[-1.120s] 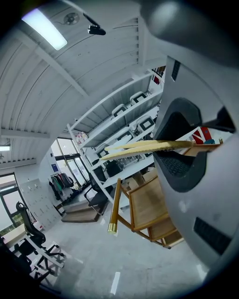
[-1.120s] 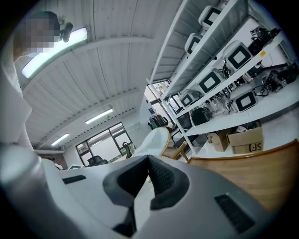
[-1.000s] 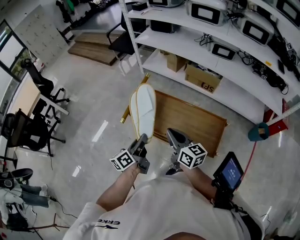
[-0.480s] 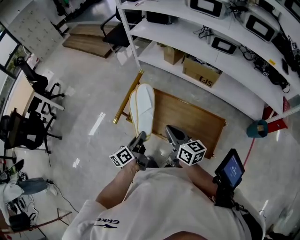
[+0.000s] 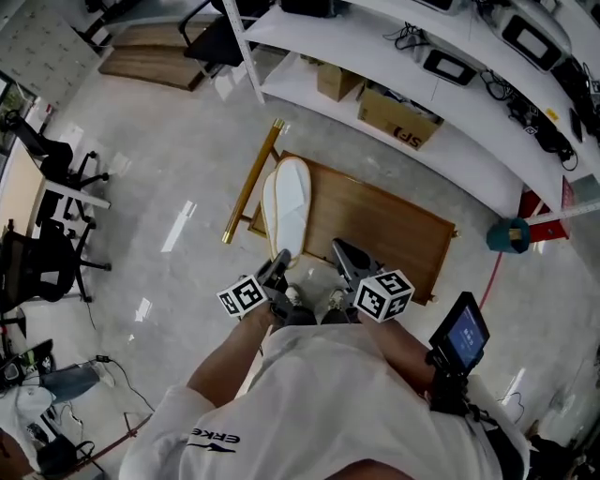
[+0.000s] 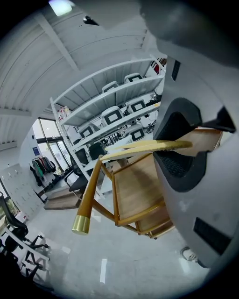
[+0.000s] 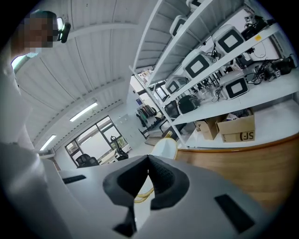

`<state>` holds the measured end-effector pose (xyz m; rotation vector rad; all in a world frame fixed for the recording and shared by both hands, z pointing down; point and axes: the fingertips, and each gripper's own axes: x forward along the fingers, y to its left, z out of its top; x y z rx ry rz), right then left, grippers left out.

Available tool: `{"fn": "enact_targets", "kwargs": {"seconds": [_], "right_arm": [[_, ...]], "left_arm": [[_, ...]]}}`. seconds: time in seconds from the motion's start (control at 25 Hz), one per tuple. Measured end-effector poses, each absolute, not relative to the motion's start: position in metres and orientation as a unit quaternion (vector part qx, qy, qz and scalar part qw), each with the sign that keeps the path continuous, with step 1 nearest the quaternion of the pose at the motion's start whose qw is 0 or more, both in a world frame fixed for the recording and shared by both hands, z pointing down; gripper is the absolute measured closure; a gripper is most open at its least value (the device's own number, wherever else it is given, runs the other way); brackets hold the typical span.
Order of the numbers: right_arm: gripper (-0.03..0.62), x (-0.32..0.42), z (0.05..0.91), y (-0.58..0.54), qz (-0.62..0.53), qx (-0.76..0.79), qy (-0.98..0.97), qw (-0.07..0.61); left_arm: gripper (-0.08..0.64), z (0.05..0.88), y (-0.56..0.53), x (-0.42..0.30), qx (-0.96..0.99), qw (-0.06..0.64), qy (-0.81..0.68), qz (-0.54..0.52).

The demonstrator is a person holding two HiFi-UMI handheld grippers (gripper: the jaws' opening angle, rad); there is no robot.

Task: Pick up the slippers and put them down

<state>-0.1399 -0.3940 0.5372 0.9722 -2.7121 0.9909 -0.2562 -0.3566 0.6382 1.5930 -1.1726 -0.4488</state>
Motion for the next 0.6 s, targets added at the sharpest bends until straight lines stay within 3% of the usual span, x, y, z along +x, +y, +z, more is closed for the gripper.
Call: {"fn": "enact_targets", "kwargs": {"seconds": [0.6], "right_arm": [[0.588,-0.179,0.577,-0.401,0.350,0.358,-0.860,0.097]], "left_arm": [[0.497,0.718,-0.370,-0.282,0.634,0.609,-0.447,-0.167]]}}
